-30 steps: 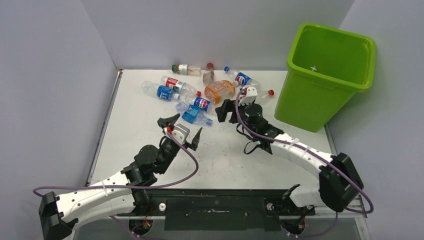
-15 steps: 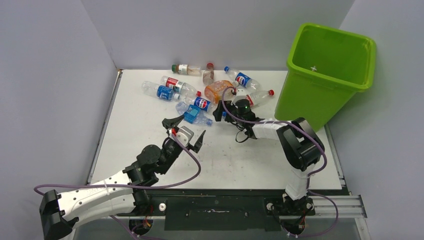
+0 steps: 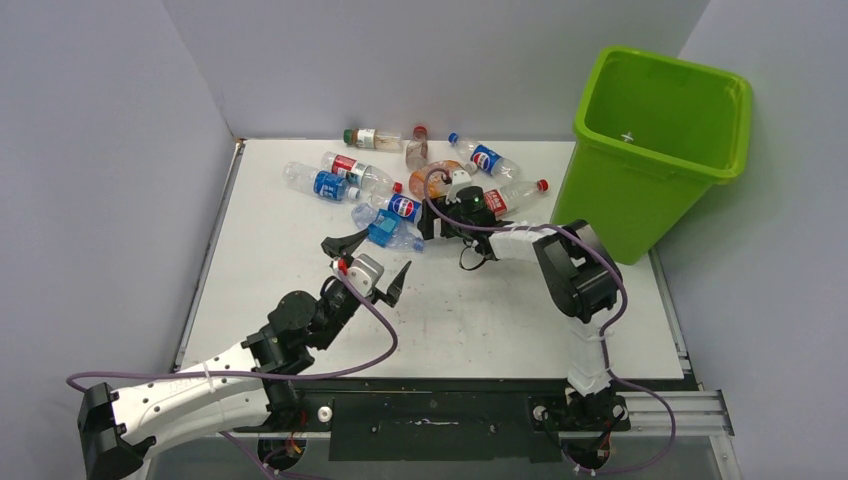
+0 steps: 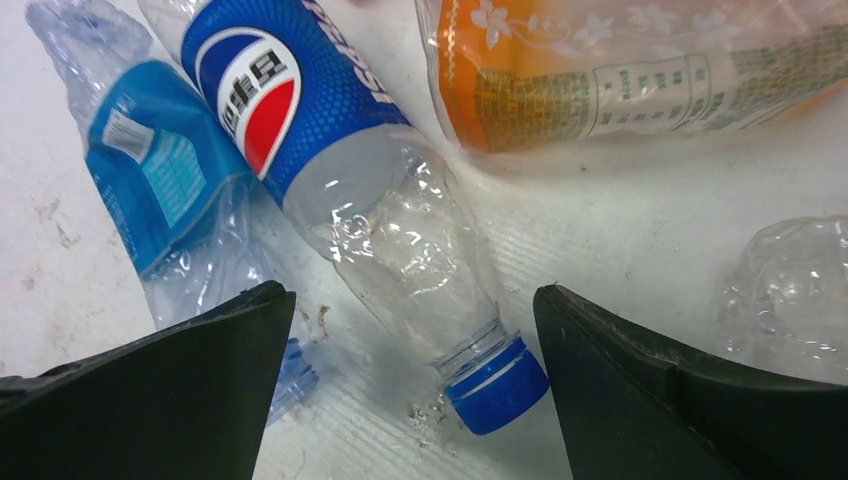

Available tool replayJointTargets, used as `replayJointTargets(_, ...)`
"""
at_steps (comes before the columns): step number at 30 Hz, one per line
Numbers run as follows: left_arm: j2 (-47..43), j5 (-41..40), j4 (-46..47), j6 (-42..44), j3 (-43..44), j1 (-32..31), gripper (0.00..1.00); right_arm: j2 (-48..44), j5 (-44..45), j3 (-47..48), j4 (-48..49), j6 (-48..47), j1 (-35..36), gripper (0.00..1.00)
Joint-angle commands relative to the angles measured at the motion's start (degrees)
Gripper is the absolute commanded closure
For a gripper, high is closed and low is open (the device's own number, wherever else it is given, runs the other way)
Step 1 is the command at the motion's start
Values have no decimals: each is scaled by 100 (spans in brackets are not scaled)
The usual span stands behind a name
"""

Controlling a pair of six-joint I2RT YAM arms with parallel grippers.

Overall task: Put the plastic bottles in the bin
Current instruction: Pick up the plastic bottle at the center of the board.

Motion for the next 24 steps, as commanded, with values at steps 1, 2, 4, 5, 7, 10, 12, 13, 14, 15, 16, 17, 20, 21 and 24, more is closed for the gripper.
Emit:
replayJointTargets(1, -92, 50, 112, -45, 130, -25, 4, 87, -146, 256, -377, -377, 30, 8)
replayJointTargets(2, -110, 58, 113, -57, 141, -25, 4, 142, -129, 256, -440, -438, 22, 11)
replayJointTargets(4, -136, 66, 106, -70, 142, -25, 4, 242, -101, 269, -568, -517, 5, 16)
replayJointTargets(5, -145, 59, 100, -76, 150, -25, 4, 286, -85, 258, -609, -542, -6, 20)
replayJointTargets(7, -136, 37, 66, -101, 172, -25, 4, 351, -52, 208, -615, -526, 1, 31)
replayJointTargets(10, -121, 1, 43, -140, 182, -33, 4, 338, -15, 31, -484, -383, 6, 45)
replayJointTargets(12, -75, -67, 69, -142, 164, -33, 4, 195, -3, -253, -289, -299, 20, 53)
replayJointTargets(13, -41, -127, 80, -145, 171, -33, 4, 100, 14, -321, -216, -281, 34, 57)
replayJointTargets(14, -8, -184, 57, -154, 191, -33, 4, 12, 10, -424, -189, -248, 44, 61)
replayJointTargets(15, 15, -221, 17, -171, 221, -33, 4, -88, -34, -483, -189, -193, 45, 65)
replayJointTargets(16, 34, -240, -24, -183, 260, -33, 4, -177, -102, -539, -183, -116, 50, 69)
replayJointTargets(17, 46, -253, -72, -207, 291, -33, 4, -282, -181, -585, -193, -9, 54, 73)
replayJointTargets(20, 0, -291, -106, -208, 313, -27, 4, -610, -398, -635, -392, 187, 141, 81)
replayJointTargets(21, -28, -316, -104, -185, 305, -25, 4, -764, -380, -607, -569, 155, 237, 83)
replayJointTargets(24, -124, -434, -65, -100, 288, -25, 4, -1185, -170, -572, -1242, -22, 450, 87)
